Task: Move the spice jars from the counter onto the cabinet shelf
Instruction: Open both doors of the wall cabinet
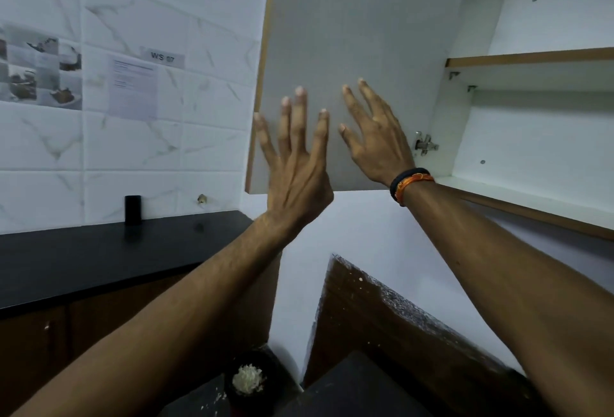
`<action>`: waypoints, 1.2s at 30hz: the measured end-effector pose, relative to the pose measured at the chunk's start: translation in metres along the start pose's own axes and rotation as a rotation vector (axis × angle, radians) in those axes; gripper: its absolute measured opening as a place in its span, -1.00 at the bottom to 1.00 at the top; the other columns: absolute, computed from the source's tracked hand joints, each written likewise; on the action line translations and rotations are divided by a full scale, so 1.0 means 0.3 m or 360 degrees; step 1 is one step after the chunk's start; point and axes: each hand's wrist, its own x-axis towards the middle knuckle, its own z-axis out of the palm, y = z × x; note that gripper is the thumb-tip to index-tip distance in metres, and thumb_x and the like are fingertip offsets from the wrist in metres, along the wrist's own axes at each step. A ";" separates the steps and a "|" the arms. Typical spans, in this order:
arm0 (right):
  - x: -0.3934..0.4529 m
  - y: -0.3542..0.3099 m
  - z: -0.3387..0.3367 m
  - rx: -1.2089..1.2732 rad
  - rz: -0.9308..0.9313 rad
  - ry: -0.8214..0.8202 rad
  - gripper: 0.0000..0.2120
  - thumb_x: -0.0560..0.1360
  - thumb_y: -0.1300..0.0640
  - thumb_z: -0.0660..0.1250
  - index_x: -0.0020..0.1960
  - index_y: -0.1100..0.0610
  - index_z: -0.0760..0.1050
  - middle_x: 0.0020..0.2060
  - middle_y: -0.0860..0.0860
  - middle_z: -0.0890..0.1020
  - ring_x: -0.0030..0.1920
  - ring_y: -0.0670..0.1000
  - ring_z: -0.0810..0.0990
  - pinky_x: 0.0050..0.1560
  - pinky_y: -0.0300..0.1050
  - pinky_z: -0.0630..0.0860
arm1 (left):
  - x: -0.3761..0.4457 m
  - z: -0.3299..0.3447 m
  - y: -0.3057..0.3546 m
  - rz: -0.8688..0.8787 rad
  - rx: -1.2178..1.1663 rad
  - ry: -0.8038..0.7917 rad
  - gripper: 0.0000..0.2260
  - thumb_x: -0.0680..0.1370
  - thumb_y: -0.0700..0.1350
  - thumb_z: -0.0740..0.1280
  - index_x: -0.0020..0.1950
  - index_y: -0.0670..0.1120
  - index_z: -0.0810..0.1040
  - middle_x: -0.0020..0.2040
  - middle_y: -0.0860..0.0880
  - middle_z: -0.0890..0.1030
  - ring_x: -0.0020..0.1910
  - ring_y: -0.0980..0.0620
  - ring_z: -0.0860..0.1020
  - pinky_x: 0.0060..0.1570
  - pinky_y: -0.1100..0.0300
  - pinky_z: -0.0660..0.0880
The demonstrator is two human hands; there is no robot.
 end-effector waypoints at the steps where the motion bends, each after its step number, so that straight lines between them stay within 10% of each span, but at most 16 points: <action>1: -0.019 0.034 -0.026 -0.0022 0.0050 0.0003 -0.41 0.67 -0.05 0.17 0.65 0.03 0.12 0.63 0.14 0.16 0.60 0.17 0.19 0.53 0.17 0.27 | 0.000 0.008 0.039 0.0098 -0.0059 -0.0005 -0.20 0.29 -0.28 0.26 0.57 -0.17 0.26 0.59 -0.36 0.07 0.59 -0.36 0.03 0.44 -0.46 -0.02; 4: -0.094 0.152 -0.133 -0.0164 0.0198 0.0029 -0.45 0.65 0.03 0.22 0.60 0.11 0.23 0.57 0.16 0.28 0.54 0.18 0.29 0.48 0.16 0.37 | -0.006 0.047 0.175 0.0311 -0.0447 -0.0143 -0.28 0.33 -0.31 0.30 0.52 -0.22 0.34 0.59 -0.34 0.12 0.55 -0.34 0.18 0.42 -0.28 0.24; 8: -0.221 0.301 -0.308 -0.0380 0.0375 0.0064 -0.47 0.60 0.16 0.29 0.53 0.21 0.31 0.51 0.18 0.34 0.44 0.19 0.42 0.37 0.09 0.49 | -0.004 0.113 0.342 0.0414 -0.1017 -0.0421 -0.37 0.41 -0.30 0.32 0.50 -0.19 0.33 0.56 -0.20 0.23 0.31 -0.20 0.43 -0.08 -0.02 0.60; 17: -0.494 0.538 -0.686 -0.0901 0.0808 -0.0026 -0.40 0.55 0.24 0.31 0.56 0.21 0.27 0.53 0.17 0.32 0.48 0.19 0.37 0.41 0.11 0.43 | 0.063 0.286 0.783 0.0689 -0.1493 -0.0800 -0.45 0.51 -0.22 0.31 0.51 -0.18 0.30 0.41 -0.14 0.42 0.32 -0.13 0.43 0.23 -0.02 0.47; 36: -0.647 0.770 -1.029 -0.1358 0.1258 -0.0377 -0.26 0.61 0.08 0.27 0.66 0.09 -0.03 0.66 0.15 -0.04 0.64 0.23 -0.01 0.60 0.24 0.06 | 0.180 0.289 1.513 -0.0066 -0.2656 -0.1633 -0.49 0.53 -0.20 0.38 0.46 -0.17 0.34 0.33 -0.19 0.53 0.24 -0.16 0.54 0.24 -0.10 0.55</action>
